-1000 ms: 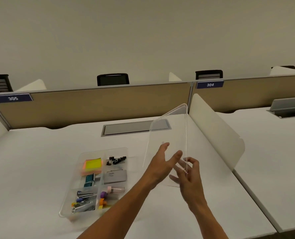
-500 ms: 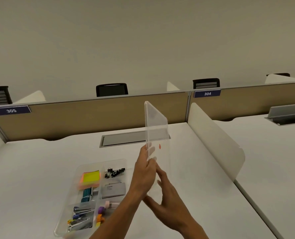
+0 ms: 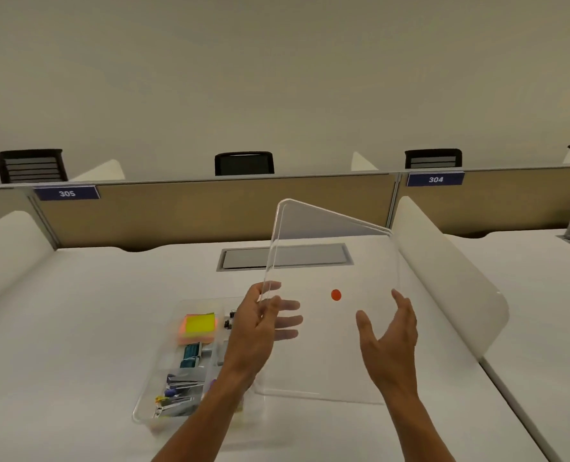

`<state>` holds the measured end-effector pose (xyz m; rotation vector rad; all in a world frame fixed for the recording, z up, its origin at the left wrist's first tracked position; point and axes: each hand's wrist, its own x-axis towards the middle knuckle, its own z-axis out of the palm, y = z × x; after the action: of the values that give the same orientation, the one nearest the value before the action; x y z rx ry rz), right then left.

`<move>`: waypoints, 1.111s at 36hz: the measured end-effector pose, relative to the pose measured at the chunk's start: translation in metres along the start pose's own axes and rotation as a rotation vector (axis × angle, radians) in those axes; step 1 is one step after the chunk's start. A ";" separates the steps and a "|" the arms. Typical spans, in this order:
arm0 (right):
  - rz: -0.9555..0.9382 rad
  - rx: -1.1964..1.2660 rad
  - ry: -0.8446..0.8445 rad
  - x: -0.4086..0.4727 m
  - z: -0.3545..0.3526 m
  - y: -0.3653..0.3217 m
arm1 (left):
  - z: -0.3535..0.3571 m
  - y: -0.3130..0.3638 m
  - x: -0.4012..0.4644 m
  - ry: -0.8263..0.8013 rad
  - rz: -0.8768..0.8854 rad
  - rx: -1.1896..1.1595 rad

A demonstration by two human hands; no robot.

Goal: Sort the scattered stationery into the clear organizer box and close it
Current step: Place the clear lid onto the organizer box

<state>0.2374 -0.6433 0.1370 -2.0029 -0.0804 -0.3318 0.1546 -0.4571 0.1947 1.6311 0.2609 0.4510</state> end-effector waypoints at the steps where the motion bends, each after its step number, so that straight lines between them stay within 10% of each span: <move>1: 0.016 0.006 -0.009 0.000 0.001 0.000 | -0.004 -0.001 -0.001 0.013 0.003 -0.001; 23: -0.022 0.287 -0.347 -0.026 0.087 -0.041 | -0.156 -0.043 0.020 0.336 0.063 0.015; 40: 0.012 -0.244 -0.555 -0.073 0.157 0.005 | -0.219 -0.152 0.007 0.317 -0.141 0.251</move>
<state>0.1993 -0.4990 0.0488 -2.2863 -0.3920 0.2420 0.0797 -0.2406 0.0586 1.7665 0.6888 0.5861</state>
